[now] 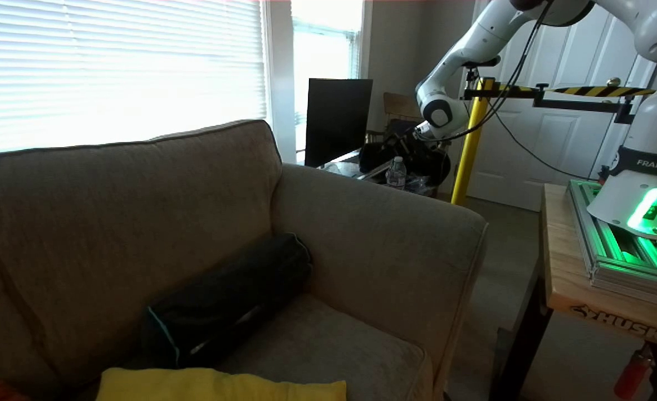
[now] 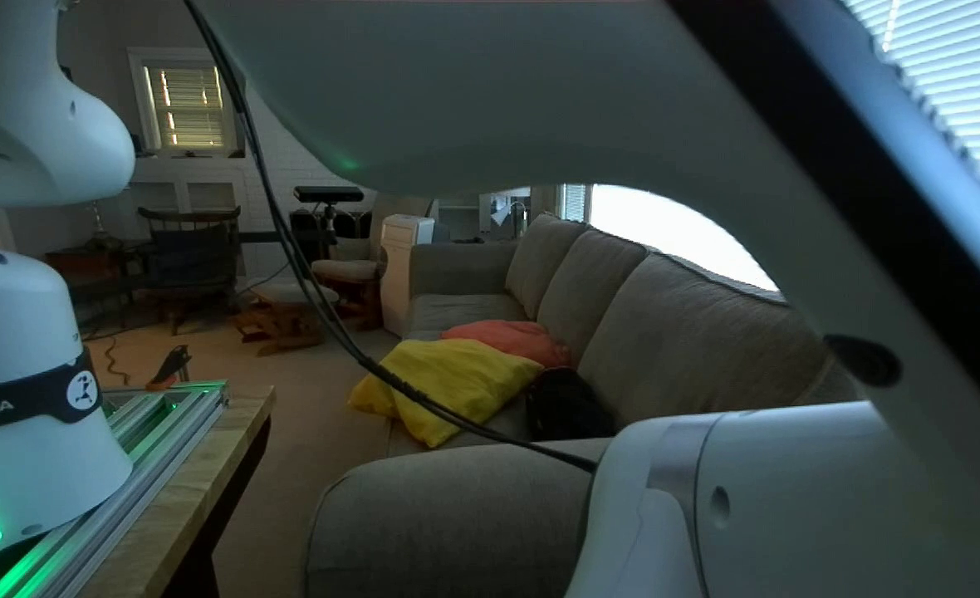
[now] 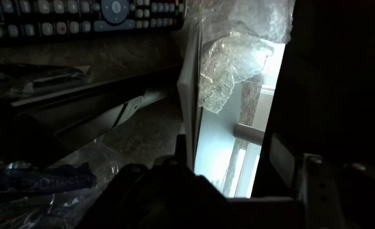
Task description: Pick the magazine up from the arm rest and place it in front of the monitor
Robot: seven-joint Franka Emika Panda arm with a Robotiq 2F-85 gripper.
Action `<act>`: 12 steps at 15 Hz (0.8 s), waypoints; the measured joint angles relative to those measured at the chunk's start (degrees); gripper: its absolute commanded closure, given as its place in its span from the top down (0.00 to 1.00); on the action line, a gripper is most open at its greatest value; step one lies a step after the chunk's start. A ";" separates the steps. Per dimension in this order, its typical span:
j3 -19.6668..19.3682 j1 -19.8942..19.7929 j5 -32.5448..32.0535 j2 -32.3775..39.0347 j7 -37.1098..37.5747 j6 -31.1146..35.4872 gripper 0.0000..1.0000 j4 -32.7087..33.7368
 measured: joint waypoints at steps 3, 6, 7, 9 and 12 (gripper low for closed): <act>-1.61 1.09 -0.22 -1.76 0.94 -1.28 1.00 -0.12; -9.59 7.20 -7.63 -5.59 11.56 -5.38 1.00 -1.83; -11.50 8.92 -11.62 -6.99 16.11 -6.15 1.00 -2.76; -16.97 13.53 -18.62 -9.57 24.29 -9.10 1.00 -4.08; -22.79 18.89 -28.96 -12.93 34.25 -12.52 1.00 -4.92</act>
